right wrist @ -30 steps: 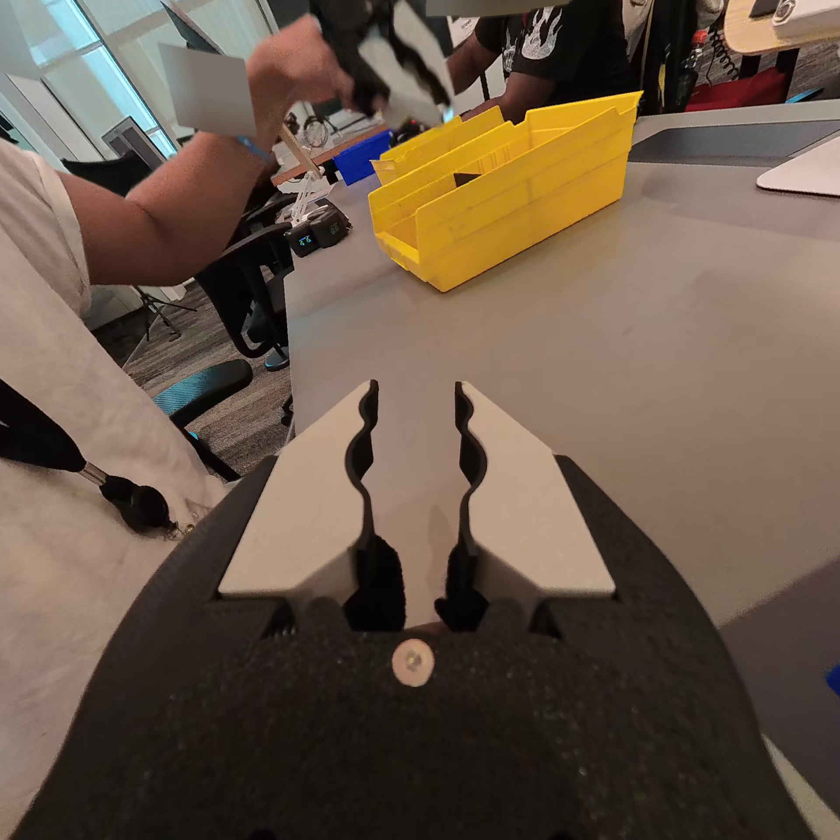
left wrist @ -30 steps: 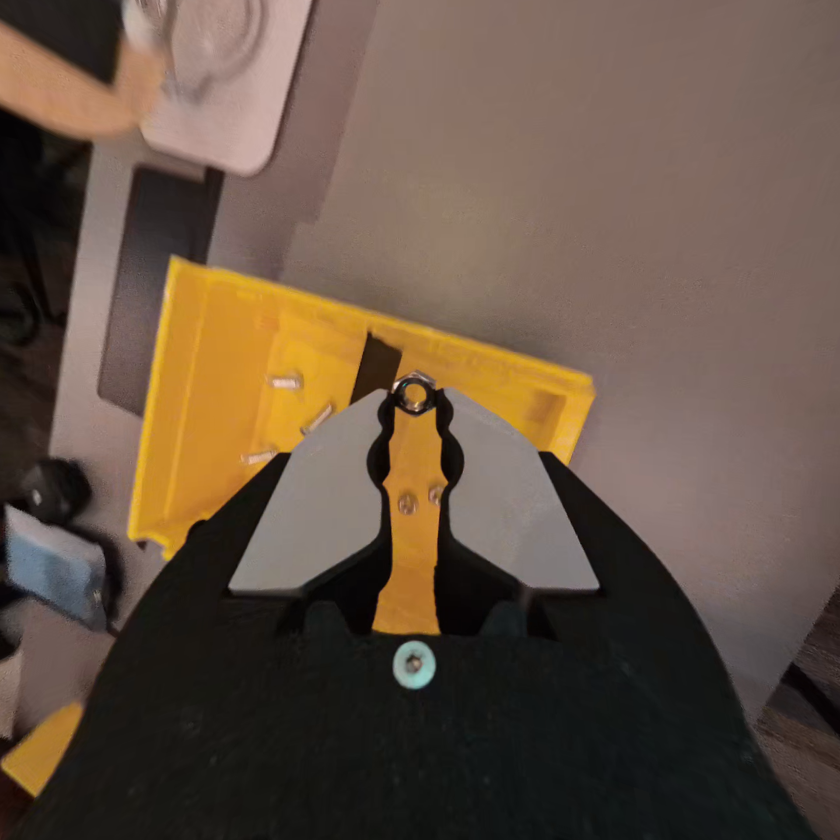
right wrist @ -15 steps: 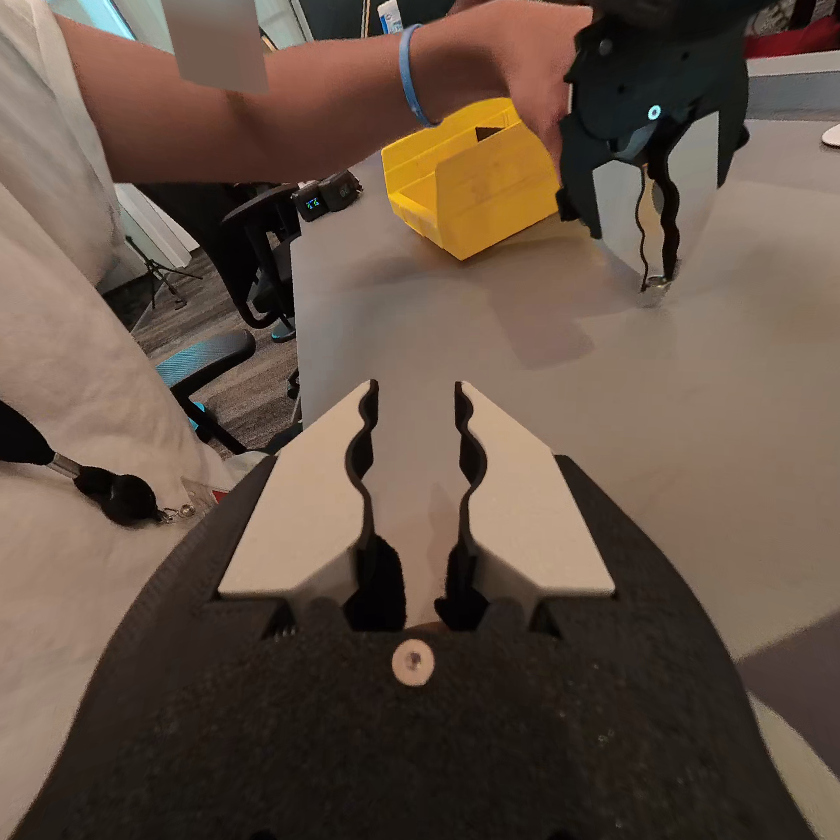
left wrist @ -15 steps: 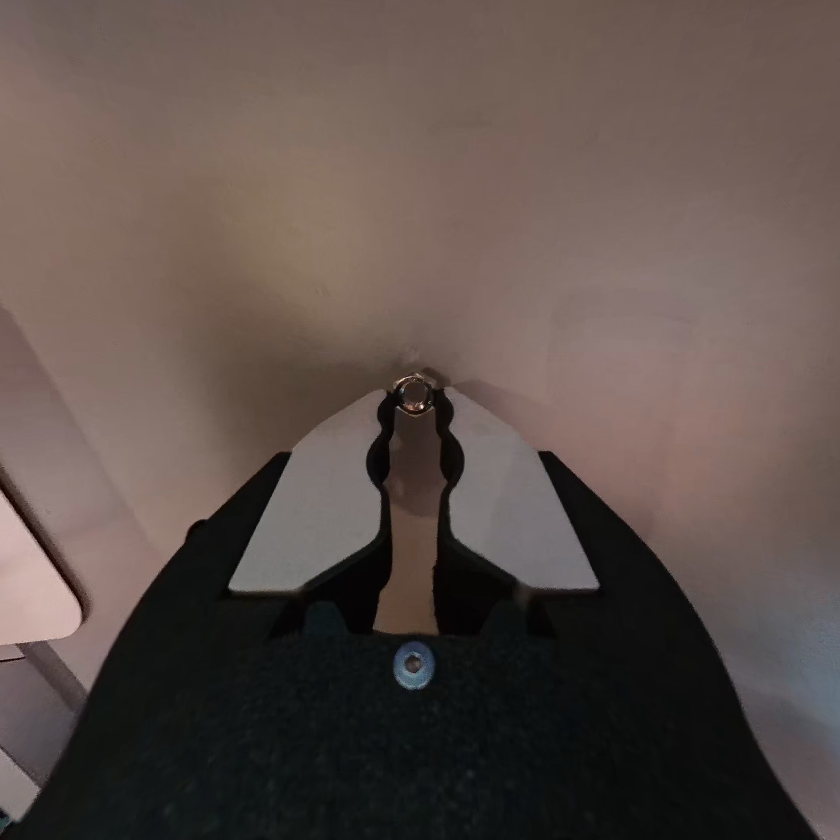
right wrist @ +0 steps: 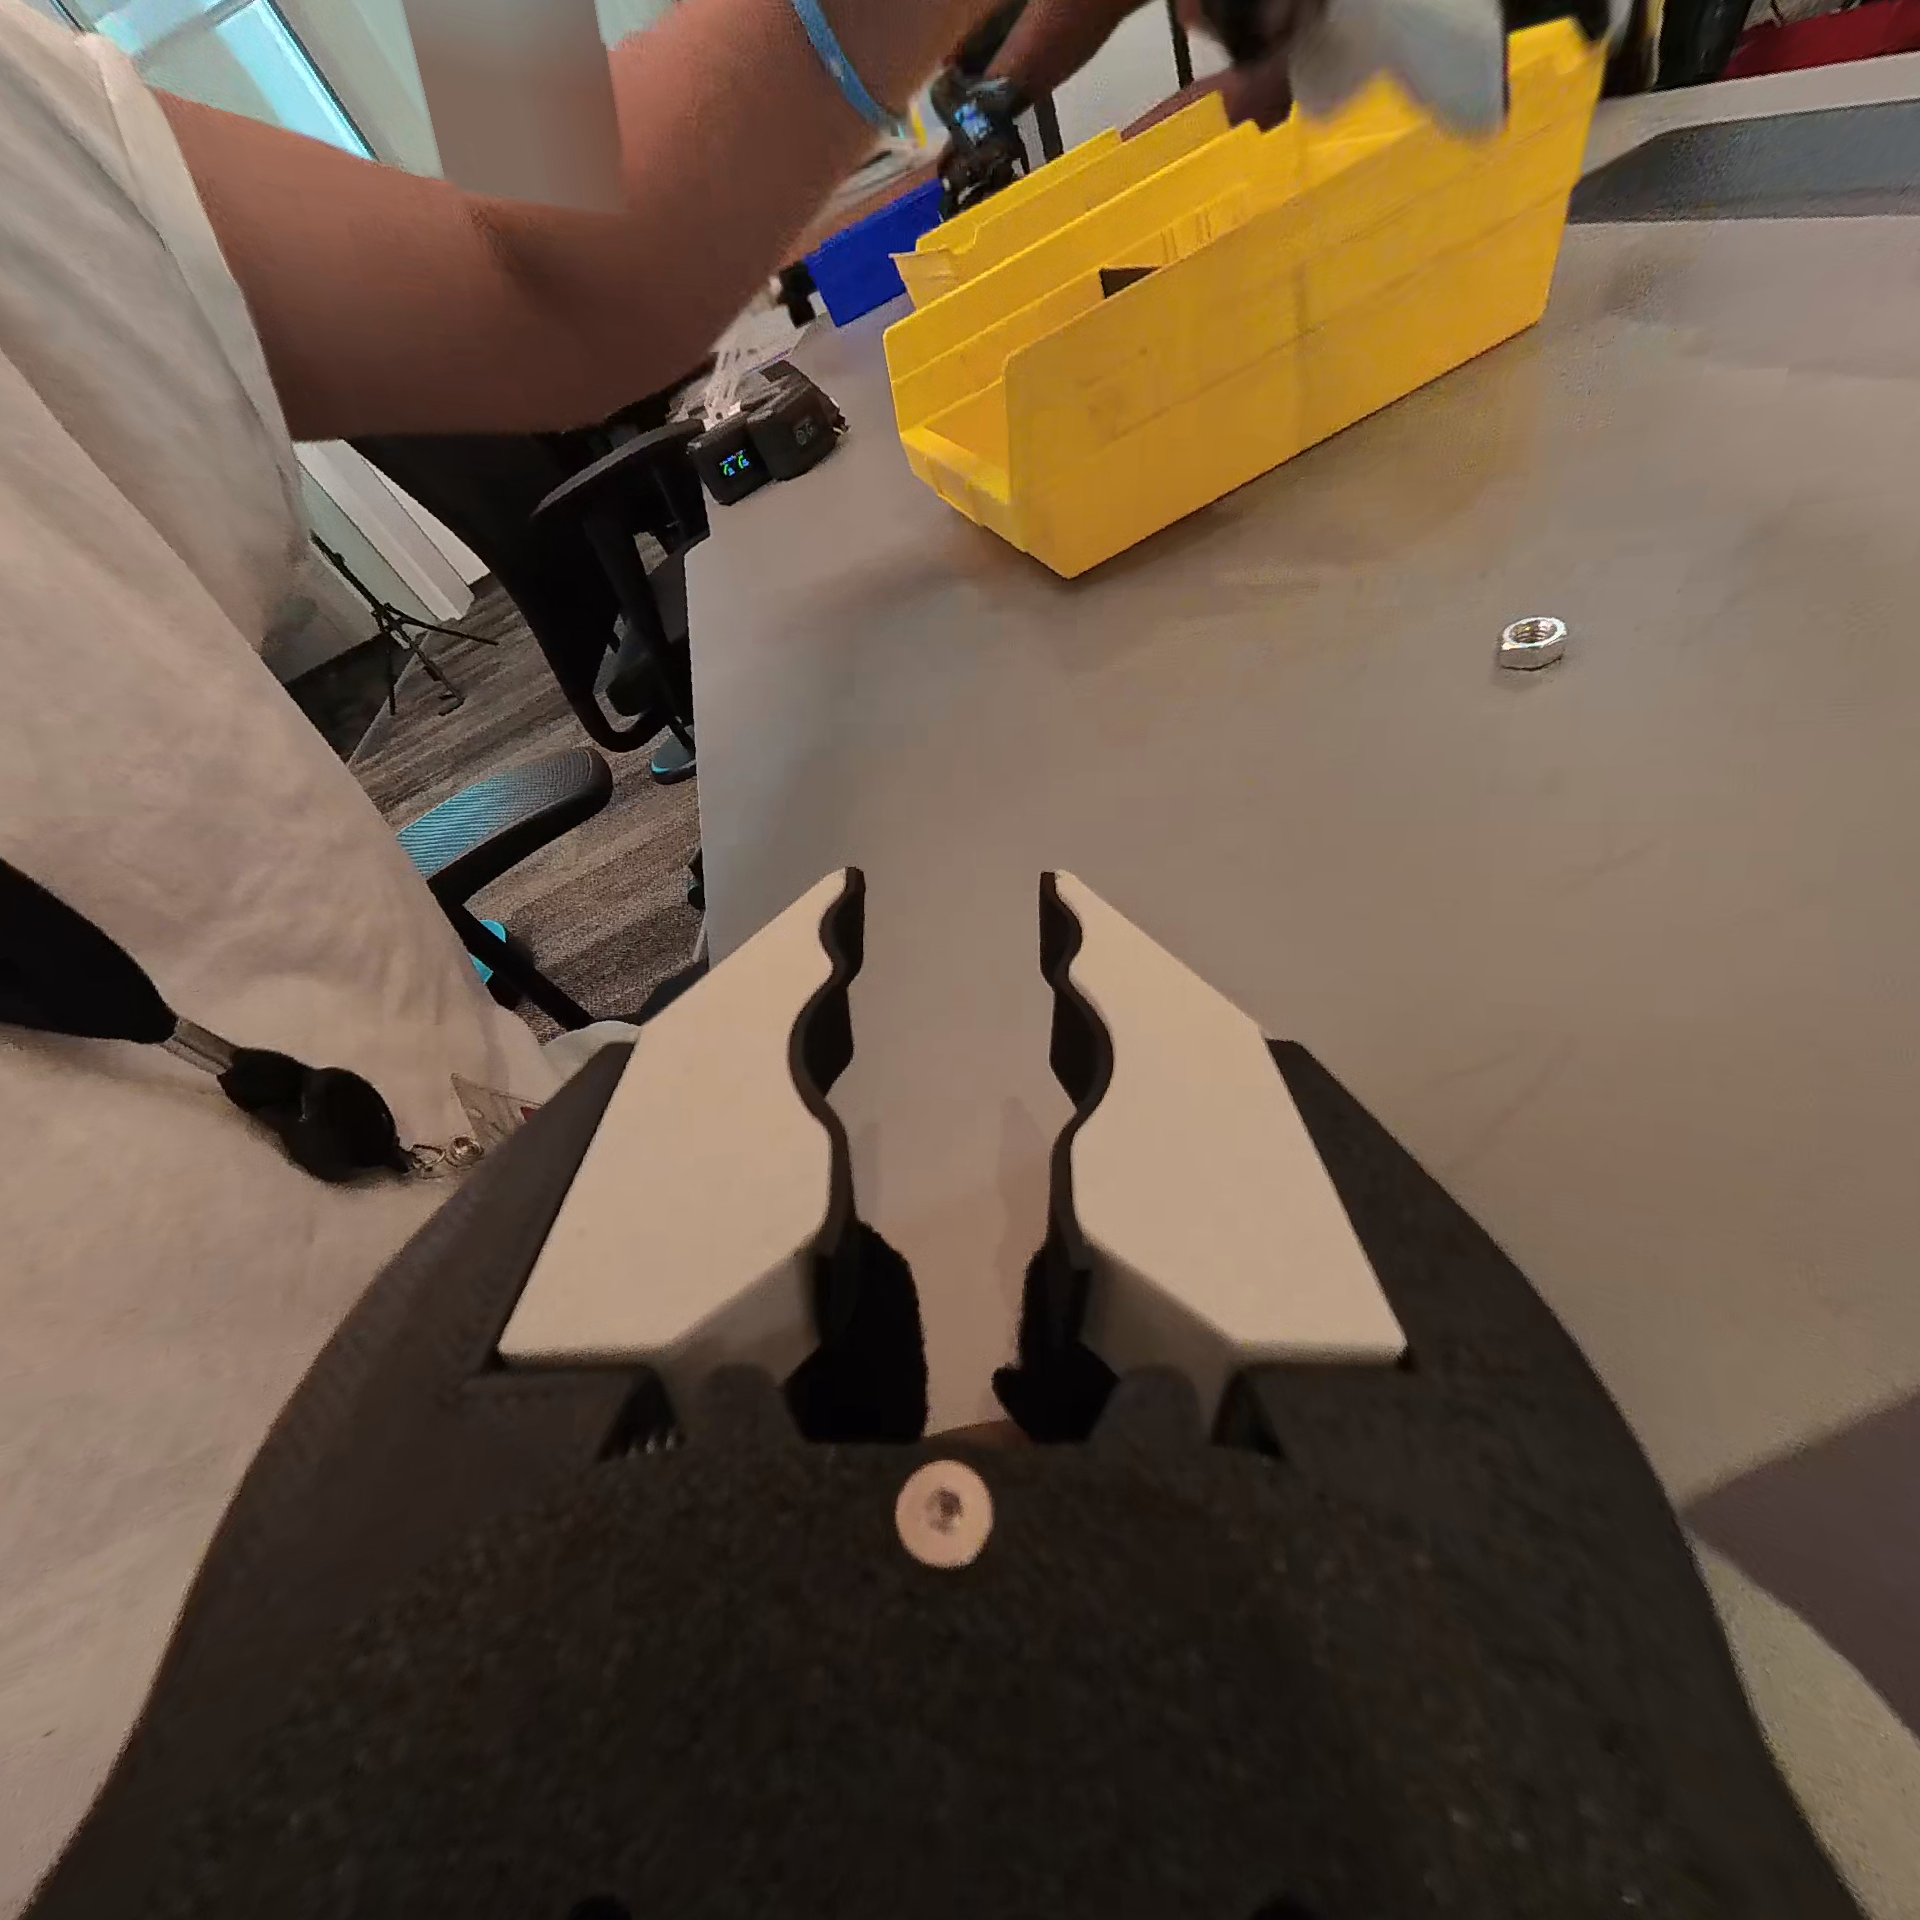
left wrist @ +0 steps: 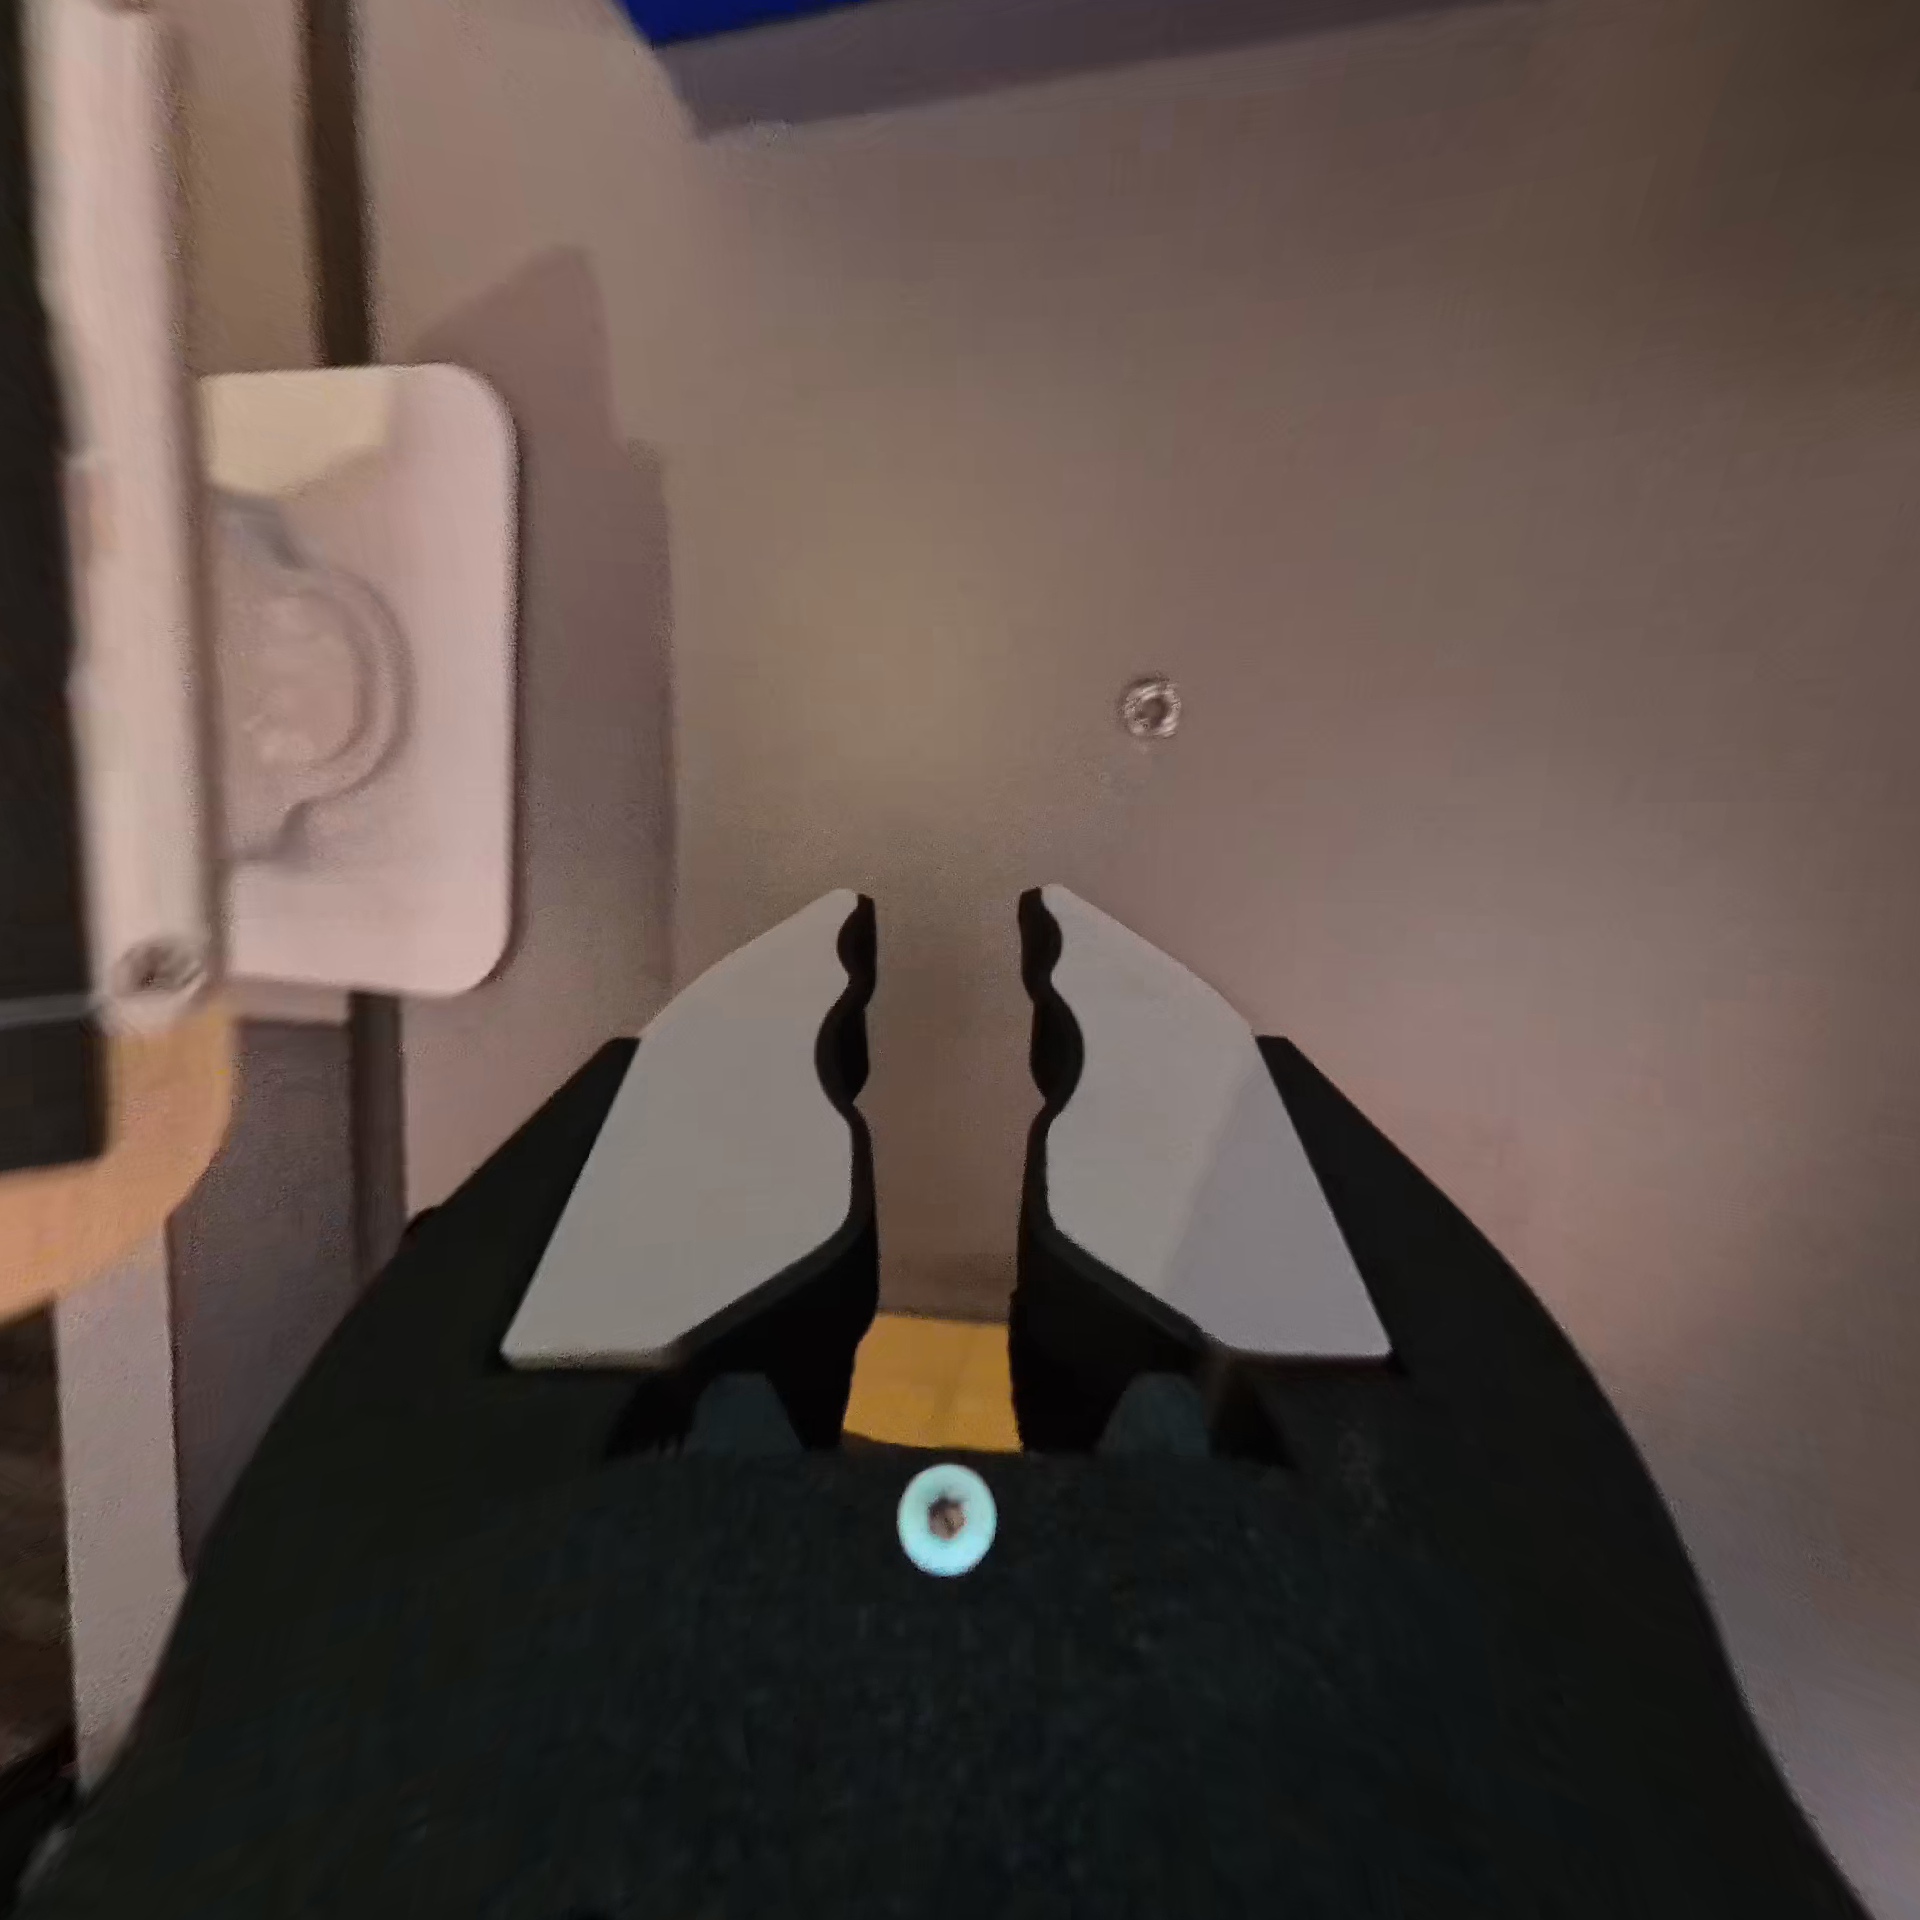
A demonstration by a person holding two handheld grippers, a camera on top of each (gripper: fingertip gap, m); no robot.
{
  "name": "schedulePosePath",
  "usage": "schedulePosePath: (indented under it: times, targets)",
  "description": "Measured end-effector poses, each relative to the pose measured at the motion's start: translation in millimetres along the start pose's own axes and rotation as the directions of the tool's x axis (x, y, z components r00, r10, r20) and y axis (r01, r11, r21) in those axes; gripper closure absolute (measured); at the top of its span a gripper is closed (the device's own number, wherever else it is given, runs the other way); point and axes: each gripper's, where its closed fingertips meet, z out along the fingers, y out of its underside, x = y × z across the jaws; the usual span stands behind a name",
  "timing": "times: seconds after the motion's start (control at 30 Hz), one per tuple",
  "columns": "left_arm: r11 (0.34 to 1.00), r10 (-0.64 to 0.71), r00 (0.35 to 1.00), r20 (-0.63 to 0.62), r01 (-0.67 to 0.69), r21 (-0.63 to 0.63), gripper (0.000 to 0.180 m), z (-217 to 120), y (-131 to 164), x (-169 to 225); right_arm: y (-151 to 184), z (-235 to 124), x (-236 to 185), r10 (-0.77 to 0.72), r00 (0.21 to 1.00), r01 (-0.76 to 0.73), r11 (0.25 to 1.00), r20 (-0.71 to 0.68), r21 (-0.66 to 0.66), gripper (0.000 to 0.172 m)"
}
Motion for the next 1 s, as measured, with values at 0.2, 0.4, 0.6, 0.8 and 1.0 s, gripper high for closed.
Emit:
schedulePosePath:
  times: [0.2,0.4,0.6,0.8,1.0]
  targets:
    - [0.926,-0.342,0.903,0.261,0.371,-0.067,0.153,-77.3,129.3,-90.2,2.5,7.2,-0.9,-0.003,1.000,0.003,1.000,0.020,-0.022,0.138]
    - [0.819,-0.459,0.856,0.240,0.512,-0.259,0.152,-23.2,213.4,-94.3,3.0,16.4,-4.9,-0.001,0.999,0.003,0.999,0.036,-0.032,0.138]
    - [0.791,-0.453,0.854,0.257,0.518,-0.327,0.170,-6.7,240.1,-90.2,2.3,13.0,-1.3,0.012,1.000,-0.011,1.000,0.021,-0.019,0.138]
    - [0.834,-0.518,0.816,0.256,0.549,-0.061,0.171,-60.4,198.4,-85.5,-16.6,8.9,7.2,0.039,0.999,-0.040,0.997,0.016,0.061,0.138]
    - [0.711,-0.471,0.882,-0.026,0.396,0.582,0.171,-133.8,37.3,-1.0,-68.2,27.0,24.7,0.095,0.995,-0.097,0.977,0.021,0.188,0.138]
